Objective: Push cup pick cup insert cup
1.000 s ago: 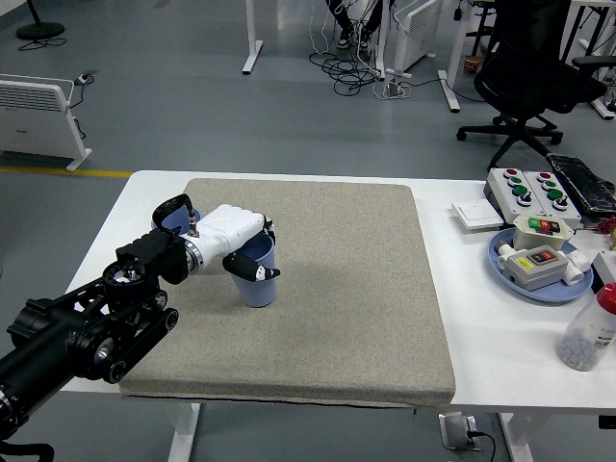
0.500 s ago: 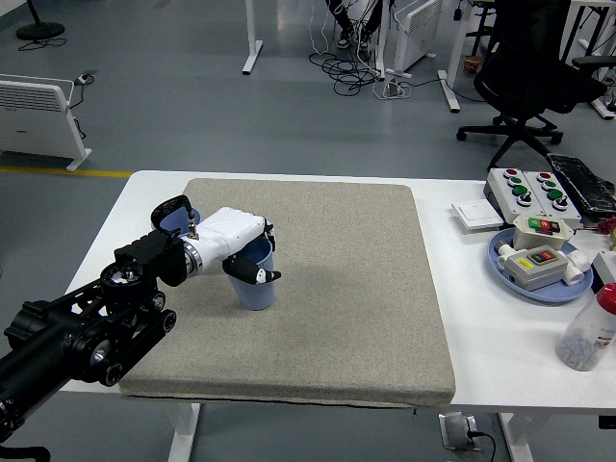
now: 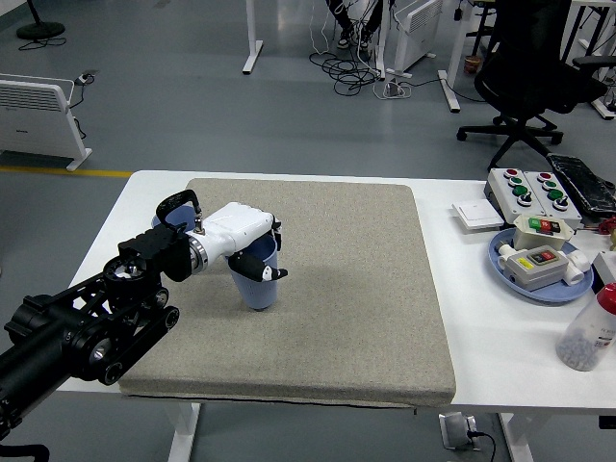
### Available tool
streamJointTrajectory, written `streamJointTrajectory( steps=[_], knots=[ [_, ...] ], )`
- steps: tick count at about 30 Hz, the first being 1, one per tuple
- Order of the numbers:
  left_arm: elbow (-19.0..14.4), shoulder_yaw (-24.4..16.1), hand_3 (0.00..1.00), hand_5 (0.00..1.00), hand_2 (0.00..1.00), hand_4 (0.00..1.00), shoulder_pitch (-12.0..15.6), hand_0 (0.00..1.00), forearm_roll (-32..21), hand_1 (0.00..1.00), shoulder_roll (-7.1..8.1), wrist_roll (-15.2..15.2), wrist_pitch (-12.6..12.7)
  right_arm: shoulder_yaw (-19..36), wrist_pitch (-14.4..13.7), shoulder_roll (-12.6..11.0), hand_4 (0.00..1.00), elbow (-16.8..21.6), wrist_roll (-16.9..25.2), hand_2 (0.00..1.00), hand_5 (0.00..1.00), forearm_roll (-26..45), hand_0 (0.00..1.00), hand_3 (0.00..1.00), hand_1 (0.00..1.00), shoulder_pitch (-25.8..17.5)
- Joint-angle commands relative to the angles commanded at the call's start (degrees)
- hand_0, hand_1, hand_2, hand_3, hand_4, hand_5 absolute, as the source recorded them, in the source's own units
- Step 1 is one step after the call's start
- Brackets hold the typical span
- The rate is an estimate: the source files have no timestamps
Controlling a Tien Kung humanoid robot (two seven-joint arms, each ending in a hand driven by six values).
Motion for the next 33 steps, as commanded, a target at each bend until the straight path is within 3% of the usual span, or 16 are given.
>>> streamJointTrajectory(
  steps=[16,17,23,24,29,30,33],
  knots=[
    [0.9,1.1,0.526,0.141,0.449,0.608,0.3,0.254,0.7,0.453,-0.38,-0.2,-0.1,0.0,0.0,0.0,0.142,0.0,0.0,0.67,0.523,0.0,0.703,0.592,0.601,0.0],
    [0.6,1.0,0.637,0.226,0.546,0.705,0.4,0.28,1.0,0.508,-0.33,-0.3,-0.3,0.0,0.0,0.0,0.143,0.0,0.0,0.669,0.523,0.0,0.703,0.592,0.602,0.0],
    [-0.6,0.3,0.637,0.226,0.546,0.705,1.2,0.28,1.5,0.508,-0.04,-0.5,-1.7,0.2,0.0,0.0,0.143,0.0,-0.1,0.669,0.523,-0.3,0.703,0.592,0.602,-0.2],
    [-0.7,0.3,0.803,0.376,0.73,0.833,1.2,0.399,1.5,0.631,-0.01,-0.5,-1.9,0.2,0.1,0.0,0.144,0.0,-0.1,0.668,0.525,-0.3,0.703,0.592,0.601,-0.2],
    [-1.8,0.0,0.803,0.376,0.73,0.833,1.9,0.399,1.6,0.631,0.3,-0.5,-2.2,0.4,0.0,0.0,0.144,0.0,-0.2,0.668,0.525,-0.5,0.703,0.592,0.601,-0.4],
    [-1.8,-0.1,0.923,0.443,0.882,0.889,2.0,0.665,1.7,0.812,0.32,-0.5,-2.2,0.4,0.0,0.0,0.145,0.0,-0.2,0.668,0.525,-0.5,0.703,0.593,0.601,-0.4],
    [-1.8,-0.2,0.923,0.443,0.882,0.889,2.2,0.665,1.6,0.812,0.41,-0.6,-2.2,0.4,0.0,0.0,0.145,0.0,-0.2,0.668,0.525,-0.6,0.703,0.593,0.601,-0.4]
  ],
)
